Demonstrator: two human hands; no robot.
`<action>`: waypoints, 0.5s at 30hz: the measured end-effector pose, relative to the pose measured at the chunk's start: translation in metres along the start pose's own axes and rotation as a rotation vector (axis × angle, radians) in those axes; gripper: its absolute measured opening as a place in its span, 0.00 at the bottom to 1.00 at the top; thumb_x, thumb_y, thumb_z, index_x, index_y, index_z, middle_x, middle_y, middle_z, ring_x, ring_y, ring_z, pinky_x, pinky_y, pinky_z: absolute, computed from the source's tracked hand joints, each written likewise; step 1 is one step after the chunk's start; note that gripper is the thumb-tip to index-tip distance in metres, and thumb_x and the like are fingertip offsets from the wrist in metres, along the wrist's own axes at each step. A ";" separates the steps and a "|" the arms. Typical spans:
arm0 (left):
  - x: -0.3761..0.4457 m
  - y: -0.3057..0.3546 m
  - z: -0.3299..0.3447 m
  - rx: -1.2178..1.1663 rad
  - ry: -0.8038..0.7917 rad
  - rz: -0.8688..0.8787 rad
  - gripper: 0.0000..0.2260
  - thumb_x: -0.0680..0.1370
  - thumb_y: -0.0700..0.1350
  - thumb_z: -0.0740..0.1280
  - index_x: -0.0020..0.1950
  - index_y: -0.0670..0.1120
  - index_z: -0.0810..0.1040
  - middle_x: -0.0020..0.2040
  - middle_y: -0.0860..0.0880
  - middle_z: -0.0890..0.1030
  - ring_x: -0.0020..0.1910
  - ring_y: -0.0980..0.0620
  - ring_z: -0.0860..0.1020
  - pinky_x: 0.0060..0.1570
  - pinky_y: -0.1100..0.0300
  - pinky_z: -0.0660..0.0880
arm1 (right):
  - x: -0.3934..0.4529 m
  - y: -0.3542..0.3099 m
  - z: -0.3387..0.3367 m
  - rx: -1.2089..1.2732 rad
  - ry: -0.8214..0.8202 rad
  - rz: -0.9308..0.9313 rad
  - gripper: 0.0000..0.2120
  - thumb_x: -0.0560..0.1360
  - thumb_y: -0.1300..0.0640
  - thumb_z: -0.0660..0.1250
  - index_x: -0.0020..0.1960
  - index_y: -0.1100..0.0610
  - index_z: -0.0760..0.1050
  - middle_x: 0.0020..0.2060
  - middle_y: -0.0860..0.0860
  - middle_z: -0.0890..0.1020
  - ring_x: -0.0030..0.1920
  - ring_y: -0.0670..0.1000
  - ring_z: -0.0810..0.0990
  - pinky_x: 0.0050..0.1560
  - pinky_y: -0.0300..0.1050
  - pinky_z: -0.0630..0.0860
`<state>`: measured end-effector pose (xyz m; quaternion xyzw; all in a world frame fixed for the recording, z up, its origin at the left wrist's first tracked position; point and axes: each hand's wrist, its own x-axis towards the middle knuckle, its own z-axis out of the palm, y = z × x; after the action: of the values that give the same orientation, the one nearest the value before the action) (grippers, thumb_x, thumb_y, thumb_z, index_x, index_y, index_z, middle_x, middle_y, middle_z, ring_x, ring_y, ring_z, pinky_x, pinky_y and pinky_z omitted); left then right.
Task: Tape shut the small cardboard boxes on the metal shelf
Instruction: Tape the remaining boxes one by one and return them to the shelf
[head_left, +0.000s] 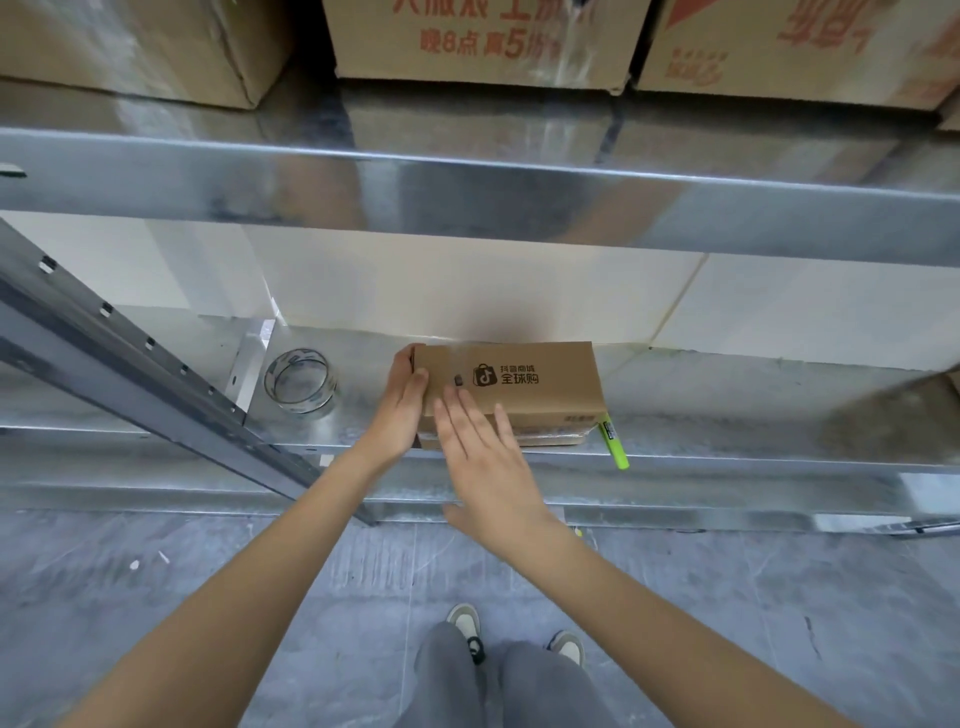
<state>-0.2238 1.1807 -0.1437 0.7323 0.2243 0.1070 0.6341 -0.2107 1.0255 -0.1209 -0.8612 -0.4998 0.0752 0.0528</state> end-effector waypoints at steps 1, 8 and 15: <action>0.002 -0.001 -0.002 0.001 -0.013 -0.017 0.13 0.84 0.37 0.50 0.68 0.42 0.63 0.60 0.45 0.71 0.59 0.51 0.70 0.64 0.57 0.67 | 0.004 0.009 -0.005 0.035 0.030 0.009 0.46 0.72 0.50 0.70 0.79 0.57 0.46 0.79 0.54 0.50 0.78 0.53 0.45 0.75 0.54 0.33; 0.004 -0.004 -0.003 0.010 -0.082 -0.125 0.26 0.81 0.58 0.50 0.78 0.51 0.54 0.75 0.50 0.63 0.73 0.54 0.63 0.71 0.58 0.59 | 0.001 0.107 -0.036 0.439 0.053 0.433 0.41 0.67 0.41 0.75 0.75 0.47 0.63 0.77 0.50 0.56 0.73 0.58 0.59 0.72 0.54 0.63; -0.004 0.003 -0.004 0.123 -0.042 -0.184 0.29 0.79 0.68 0.50 0.76 0.56 0.59 0.64 0.59 0.71 0.62 0.59 0.72 0.55 0.68 0.66 | 0.030 0.125 -0.054 0.435 0.030 0.528 0.32 0.70 0.27 0.59 0.47 0.56 0.76 0.44 0.51 0.79 0.47 0.54 0.77 0.45 0.49 0.73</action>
<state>-0.2290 1.1824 -0.1397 0.7484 0.2832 0.0189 0.5995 -0.0797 0.9886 -0.0910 -0.9305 -0.2309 0.1783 0.2213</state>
